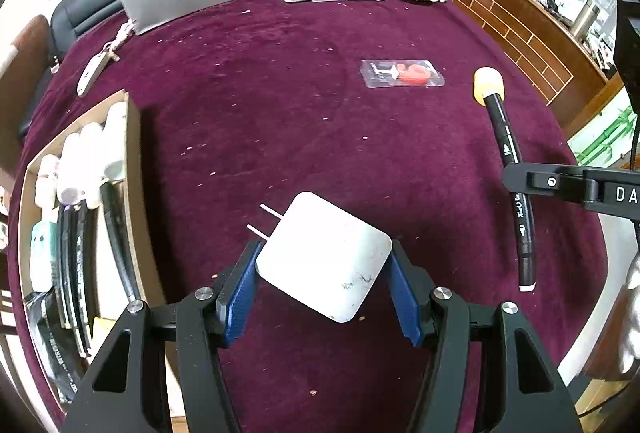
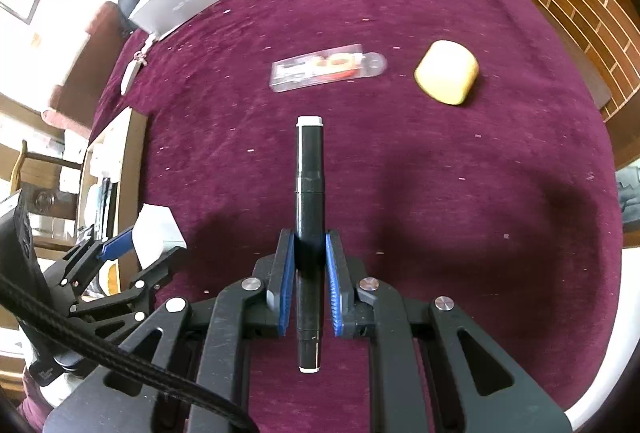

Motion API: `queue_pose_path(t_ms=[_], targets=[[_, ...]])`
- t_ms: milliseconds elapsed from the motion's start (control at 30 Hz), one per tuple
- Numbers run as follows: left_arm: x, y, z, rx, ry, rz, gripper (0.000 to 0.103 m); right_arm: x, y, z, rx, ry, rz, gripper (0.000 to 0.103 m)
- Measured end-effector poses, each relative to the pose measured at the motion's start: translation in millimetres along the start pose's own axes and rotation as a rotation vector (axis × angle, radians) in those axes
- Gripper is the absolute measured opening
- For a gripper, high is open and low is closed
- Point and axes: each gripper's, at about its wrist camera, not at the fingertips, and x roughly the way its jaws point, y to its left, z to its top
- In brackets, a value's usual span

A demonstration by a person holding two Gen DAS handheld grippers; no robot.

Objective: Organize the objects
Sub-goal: 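Carry the charger and marker over the cardboard tray with both grippers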

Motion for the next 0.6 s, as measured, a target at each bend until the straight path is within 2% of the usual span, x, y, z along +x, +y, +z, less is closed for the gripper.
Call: queue_pose_path(t_ms=[600], targets=[[-31.5,86.9,-27.5,-0.11,-0.02,0.003,0.055,25.3,108.5,-2.0,-0.128,0.046,0.077,0.013]])
